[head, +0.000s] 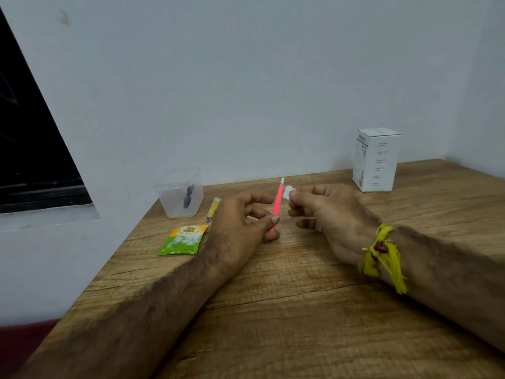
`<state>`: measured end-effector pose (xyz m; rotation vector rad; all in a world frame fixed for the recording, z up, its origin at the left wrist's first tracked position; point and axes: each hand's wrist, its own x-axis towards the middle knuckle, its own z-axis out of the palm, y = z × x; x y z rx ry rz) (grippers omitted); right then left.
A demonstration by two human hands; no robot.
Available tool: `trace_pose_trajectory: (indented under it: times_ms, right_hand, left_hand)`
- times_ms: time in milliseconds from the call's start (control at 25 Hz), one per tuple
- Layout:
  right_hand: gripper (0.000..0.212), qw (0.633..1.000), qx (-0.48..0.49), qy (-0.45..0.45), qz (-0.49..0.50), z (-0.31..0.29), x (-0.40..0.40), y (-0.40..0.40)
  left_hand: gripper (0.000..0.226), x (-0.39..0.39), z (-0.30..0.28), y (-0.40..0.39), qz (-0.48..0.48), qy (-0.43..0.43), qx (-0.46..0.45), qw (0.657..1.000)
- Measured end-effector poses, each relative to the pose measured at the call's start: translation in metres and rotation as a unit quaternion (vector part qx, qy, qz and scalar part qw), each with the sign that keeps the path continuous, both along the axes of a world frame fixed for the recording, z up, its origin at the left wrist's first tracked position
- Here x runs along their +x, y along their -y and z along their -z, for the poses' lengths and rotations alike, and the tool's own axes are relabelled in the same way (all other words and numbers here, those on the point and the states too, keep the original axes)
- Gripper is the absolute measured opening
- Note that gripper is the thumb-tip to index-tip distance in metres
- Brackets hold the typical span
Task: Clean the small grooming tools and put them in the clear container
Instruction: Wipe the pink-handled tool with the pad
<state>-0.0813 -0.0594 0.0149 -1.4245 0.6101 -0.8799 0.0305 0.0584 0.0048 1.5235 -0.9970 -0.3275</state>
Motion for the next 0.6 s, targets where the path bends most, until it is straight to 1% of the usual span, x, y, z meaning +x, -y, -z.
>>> trace_pose_trajectory:
  times_ms: [80, 200, 240, 280, 360, 440, 520, 600]
  right_hand:
    - [0.011, 0.999, 0.004, 0.032, 0.016, 0.0, 0.0, 0.004]
    - [0.01, 0.998, -0.042, 0.018, 0.032, 0.006, 0.001, 0.003]
    - [0.009, 0.996, -0.079, 0.007, 0.039, 0.008, 0.002, 0.002]
    - [0.009, 0.989, -0.142, -0.005, 0.052, 0.008, 0.002, 0.001]
    - [0.009, 0.953, -0.29, -0.024, 0.081, 0.008, 0.001, -0.002]
    - [0.007, 0.915, -0.393, -0.043, 0.076, 0.007, -0.001, -0.006]
    - [0.007, 0.894, -0.441, -0.07, 0.046, 0.009, -0.003, -0.01]
    - [0.007, 0.889, -0.451, -0.057, 0.052, 0.011, -0.004, -0.011]
  left_hand:
    - [0.026, 0.003, 0.002, 0.001, 0.006, -0.014, 0.011, 1.0]
    - [0.017, 0.007, 0.003, 0.002, 0.008, -0.035, 0.021, 0.999]
    - [0.015, 0.007, 0.002, 0.002, 0.012, -0.04, 0.025, 0.999]
    - [0.013, 0.007, 0.002, 0.002, 0.016, -0.042, 0.029, 0.999]
    - [0.013, 0.007, 0.002, 0.0, 0.03, -0.043, 0.032, 0.998]
    - [0.012, 0.006, 0.0, -0.001, 0.043, -0.046, 0.025, 0.998]
    - [0.012, 0.005, -0.002, -0.003, 0.04, -0.061, 0.004, 0.997]
    - [0.015, 0.005, -0.002, -0.004, 0.026, -0.082, -0.022, 0.996]
